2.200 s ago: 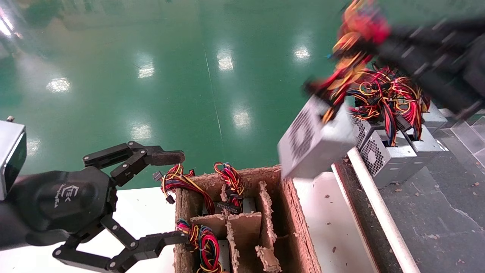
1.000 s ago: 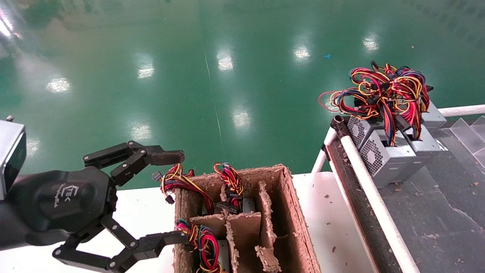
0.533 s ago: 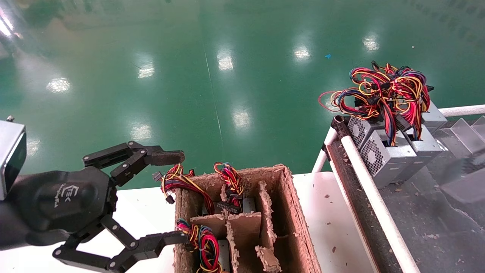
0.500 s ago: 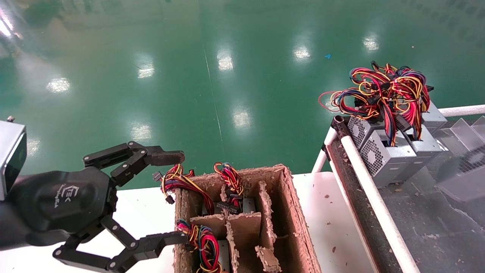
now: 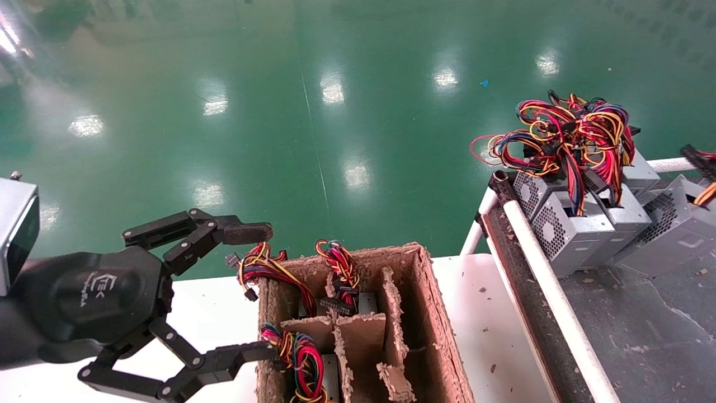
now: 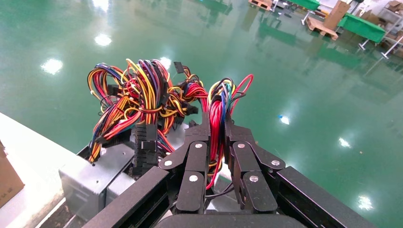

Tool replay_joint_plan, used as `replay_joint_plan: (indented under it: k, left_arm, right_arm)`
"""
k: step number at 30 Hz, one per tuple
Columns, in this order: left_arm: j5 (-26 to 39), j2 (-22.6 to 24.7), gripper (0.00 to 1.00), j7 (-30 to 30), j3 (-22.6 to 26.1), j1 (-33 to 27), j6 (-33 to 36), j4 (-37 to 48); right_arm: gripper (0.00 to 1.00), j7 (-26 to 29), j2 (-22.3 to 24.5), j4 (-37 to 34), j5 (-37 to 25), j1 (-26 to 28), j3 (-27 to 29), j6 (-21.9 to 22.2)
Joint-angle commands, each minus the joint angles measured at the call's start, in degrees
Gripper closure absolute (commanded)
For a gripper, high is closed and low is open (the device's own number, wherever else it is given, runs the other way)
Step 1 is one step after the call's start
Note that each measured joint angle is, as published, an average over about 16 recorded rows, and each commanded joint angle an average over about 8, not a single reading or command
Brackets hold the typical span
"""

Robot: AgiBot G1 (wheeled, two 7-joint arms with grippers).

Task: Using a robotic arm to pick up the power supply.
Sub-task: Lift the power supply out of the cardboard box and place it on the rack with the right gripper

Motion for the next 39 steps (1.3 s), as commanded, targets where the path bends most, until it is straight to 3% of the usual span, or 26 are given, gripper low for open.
replay_joint_plan:
  k: [1, 19, 20, 27, 28, 39]
  left_arm:
    - [0.0, 0.0, 0.0, 0.0, 0.0, 0.0, 0.0, 0.0]
    - [0.0, 0.0, 0.0, 0.0, 0.0, 0.0, 0.0, 0.0]
    - [0.0, 0.0, 0.0, 0.0, 0.0, 0.0, 0.0, 0.0]
    - [0.0, 0.0, 0.0, 0.0, 0.0, 0.0, 0.0, 0.0]
    - [0.0, 0.0, 0.0, 0.0, 0.0, 0.0, 0.0, 0.0]
    - [0.0, 0.0, 0.0, 0.0, 0.0, 0.0, 0.0, 0.0]
  right_arm:
    - [1.0, -0.2, -1.0, -0.3, -0.6, 0.7, -0.4, 0.6]
    - [1.0, -2.8, -7.6, -7.2, -1.7, 3.0, -1.2, 3.4]
    - [0.96, -3.0, -7.8, -7.5, -1.7, 3.1, -1.2, 3.5]
    - [0.1, -3.8, -8.5, -9.5, -1.7, 3.6, -1.3, 3.4]
    - [0.01, -3.9, -8.5, -9.6, -1.8, 3.7, -1.3, 3.2]
    - [0.0, -4.3, -8.7, -11.1, -2.5, 4.9, -1.8, 2.3]
